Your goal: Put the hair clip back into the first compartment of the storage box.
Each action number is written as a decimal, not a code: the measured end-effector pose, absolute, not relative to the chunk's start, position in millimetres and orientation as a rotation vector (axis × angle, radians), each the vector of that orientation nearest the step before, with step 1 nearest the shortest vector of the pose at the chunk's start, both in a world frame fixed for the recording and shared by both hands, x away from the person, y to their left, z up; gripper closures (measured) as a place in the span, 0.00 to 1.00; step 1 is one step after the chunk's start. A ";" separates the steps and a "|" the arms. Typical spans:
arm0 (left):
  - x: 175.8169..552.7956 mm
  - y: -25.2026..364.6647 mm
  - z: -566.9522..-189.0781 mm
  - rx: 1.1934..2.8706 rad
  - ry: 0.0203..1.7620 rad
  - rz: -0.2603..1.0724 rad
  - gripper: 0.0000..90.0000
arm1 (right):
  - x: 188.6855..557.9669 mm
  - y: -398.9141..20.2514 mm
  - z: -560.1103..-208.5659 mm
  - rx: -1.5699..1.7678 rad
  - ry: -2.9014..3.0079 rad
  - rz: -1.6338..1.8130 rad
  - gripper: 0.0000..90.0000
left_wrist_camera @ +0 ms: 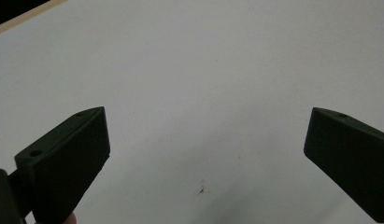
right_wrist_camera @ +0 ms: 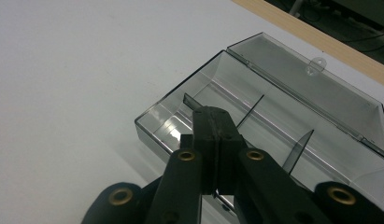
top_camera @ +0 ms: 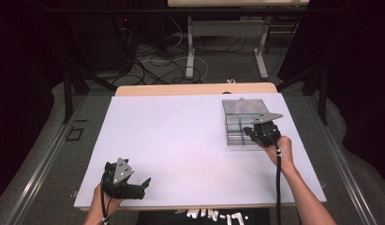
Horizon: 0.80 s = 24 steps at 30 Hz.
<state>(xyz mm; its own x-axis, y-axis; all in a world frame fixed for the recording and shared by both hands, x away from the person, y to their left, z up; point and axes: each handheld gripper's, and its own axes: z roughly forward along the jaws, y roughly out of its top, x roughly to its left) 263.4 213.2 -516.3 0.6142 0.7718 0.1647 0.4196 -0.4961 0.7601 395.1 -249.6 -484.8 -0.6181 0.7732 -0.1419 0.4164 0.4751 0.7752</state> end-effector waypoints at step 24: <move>264.2 212.2 -517.1 2.146 0.931 0.640 0.00 | 423.8 -242.3 -490.4 1.012 2.231 1.005 1.00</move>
